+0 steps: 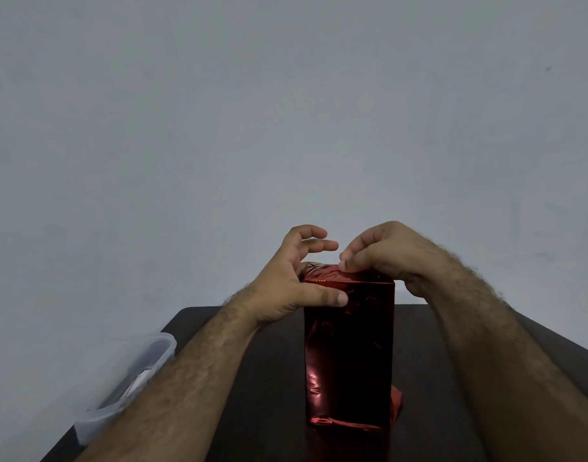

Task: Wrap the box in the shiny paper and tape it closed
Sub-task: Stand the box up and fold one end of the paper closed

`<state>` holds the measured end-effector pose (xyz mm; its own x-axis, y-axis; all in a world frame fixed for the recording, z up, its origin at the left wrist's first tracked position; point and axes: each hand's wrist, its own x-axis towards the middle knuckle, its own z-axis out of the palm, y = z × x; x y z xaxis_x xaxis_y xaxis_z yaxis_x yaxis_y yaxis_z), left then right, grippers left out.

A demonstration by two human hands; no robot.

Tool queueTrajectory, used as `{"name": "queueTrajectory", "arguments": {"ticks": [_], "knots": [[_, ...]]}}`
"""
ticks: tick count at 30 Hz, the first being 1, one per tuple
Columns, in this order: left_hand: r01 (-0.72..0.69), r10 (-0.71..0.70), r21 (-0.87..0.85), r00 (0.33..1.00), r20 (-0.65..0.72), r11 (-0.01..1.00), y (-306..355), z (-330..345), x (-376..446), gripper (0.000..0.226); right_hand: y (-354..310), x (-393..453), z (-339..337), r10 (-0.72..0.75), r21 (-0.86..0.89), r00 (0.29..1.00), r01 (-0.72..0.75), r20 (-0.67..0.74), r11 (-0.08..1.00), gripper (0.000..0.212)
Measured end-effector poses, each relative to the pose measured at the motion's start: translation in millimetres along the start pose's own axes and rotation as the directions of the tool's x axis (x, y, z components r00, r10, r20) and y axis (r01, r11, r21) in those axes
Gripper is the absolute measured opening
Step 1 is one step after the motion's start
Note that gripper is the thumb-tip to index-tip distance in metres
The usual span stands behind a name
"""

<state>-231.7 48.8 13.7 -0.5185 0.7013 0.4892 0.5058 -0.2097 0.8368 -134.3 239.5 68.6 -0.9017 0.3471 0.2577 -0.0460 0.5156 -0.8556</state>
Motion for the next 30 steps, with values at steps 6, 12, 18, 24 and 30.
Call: {"name": "queueTrajectory", "arguments": {"ticks": [6,12,18,24,30], "knots": [[-0.029,0.029,-0.005,1.000,0.000,1.000,-1.8,0.8,2.5,0.080,3.3,1.4,-9.5,0.045,0.072,0.997,-0.049,0.057,0.996,0.031],[-0.129,0.178,0.290,0.973,-0.147,0.948,0.8,-1.5,4.0,0.045,1.3,-1.6,-16.6,0.134,0.056,0.991,-0.132,-0.024,0.990,0.023],[-0.229,0.283,0.422,0.957,-0.068,0.877,6.5,7.8,2.6,0.036,2.0,-3.7,-19.4,0.186,0.049,0.982,-0.184,-0.042,0.982,0.022],[-0.342,0.370,0.414,0.929,0.012,0.844,0.4,10.0,-0.5,0.027,-1.1,-6.3,-19.7,0.209,0.059,0.977,-0.206,-0.049,0.977,0.022],[-0.377,0.360,0.367,0.925,0.118,0.850,-5.7,5.1,1.1,0.036,-2.7,-8.7,-17.6,0.224,0.072,0.973,-0.220,-0.058,0.973,0.019]]}}
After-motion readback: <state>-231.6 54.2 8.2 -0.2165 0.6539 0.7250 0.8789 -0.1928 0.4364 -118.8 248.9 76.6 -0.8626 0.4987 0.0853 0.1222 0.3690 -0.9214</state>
